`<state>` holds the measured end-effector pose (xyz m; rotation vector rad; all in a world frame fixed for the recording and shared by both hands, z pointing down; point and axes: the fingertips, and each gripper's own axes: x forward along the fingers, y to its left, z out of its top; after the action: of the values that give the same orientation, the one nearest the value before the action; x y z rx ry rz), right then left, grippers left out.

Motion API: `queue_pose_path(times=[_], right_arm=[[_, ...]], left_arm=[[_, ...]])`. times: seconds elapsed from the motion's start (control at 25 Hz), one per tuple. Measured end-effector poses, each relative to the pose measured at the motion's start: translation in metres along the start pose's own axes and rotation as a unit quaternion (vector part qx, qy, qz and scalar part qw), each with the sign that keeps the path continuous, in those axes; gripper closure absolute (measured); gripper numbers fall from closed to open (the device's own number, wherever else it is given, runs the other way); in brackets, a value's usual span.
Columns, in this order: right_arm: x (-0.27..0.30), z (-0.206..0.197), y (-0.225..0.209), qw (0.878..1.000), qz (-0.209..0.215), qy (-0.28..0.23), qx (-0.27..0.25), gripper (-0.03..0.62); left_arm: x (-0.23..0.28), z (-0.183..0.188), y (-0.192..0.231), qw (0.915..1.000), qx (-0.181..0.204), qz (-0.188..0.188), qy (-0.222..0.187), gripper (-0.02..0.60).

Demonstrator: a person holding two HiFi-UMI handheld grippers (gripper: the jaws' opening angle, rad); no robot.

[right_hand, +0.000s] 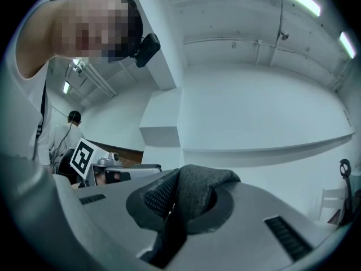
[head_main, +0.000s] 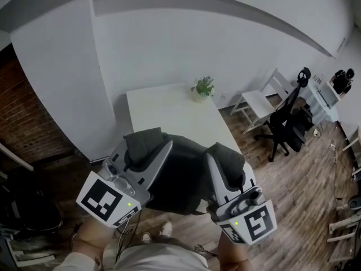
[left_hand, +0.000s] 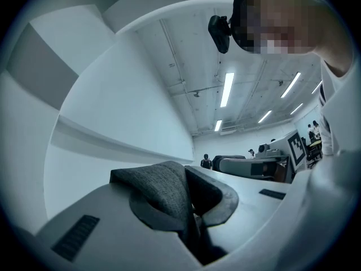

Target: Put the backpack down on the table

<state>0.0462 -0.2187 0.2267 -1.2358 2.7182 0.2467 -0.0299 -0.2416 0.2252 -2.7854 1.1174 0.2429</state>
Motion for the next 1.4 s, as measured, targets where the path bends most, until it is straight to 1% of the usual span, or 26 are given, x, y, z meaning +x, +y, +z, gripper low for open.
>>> queue_pose_path(times=[0.12, 0.2, 0.44, 0.68, 0.84, 1.08, 1.28, 1.4], right_arm=[[0.021, -0.011, -0.026, 1.000, 0.002, 0.004, -0.003, 0.542], [0.031, -0.020, -0.036, 1.000, 0.005, 0.006, -0.007, 0.542], [0.048, -0.041, -0.054, 1.000, 0.018, 0.012, -0.003, 0.542], [0.067, -0.072, -0.070, 0.999, 0.024, 0.026, -0.002, 0.541], [0.072, -0.088, -0.078, 0.999, 0.026, 0.034, 0.002, 0.540], [0.078, -0.118, -0.088, 0.998, 0.025, 0.051, 0.004, 0.540], [0.077, -0.143, -0.104, 0.997, 0.023, 0.079, 0.008, 0.540], [0.077, -0.162, -0.104, 0.995, 0.021, 0.093, 0.001, 0.540]], left_arm=[[0.027, -0.012, 0.022, 0.9999, 0.000, 0.013, 0.005, 0.534], [0.038, -0.022, 0.033, 0.9997, 0.003, 0.025, 0.008, 0.534], [0.056, -0.046, 0.054, 0.9986, 0.002, 0.050, 0.015, 0.534], [0.068, -0.078, 0.077, 0.9967, -0.007, 0.072, 0.035, 0.534], [0.075, -0.095, 0.082, 0.9951, -0.008, 0.087, 0.047, 0.534], [0.085, -0.125, 0.093, 0.9928, -0.009, 0.098, 0.069, 0.534], [0.099, -0.151, 0.093, 0.9890, -0.016, 0.109, 0.099, 0.532], [0.099, -0.170, 0.094, 0.9880, -0.026, 0.109, 0.106, 0.532]])
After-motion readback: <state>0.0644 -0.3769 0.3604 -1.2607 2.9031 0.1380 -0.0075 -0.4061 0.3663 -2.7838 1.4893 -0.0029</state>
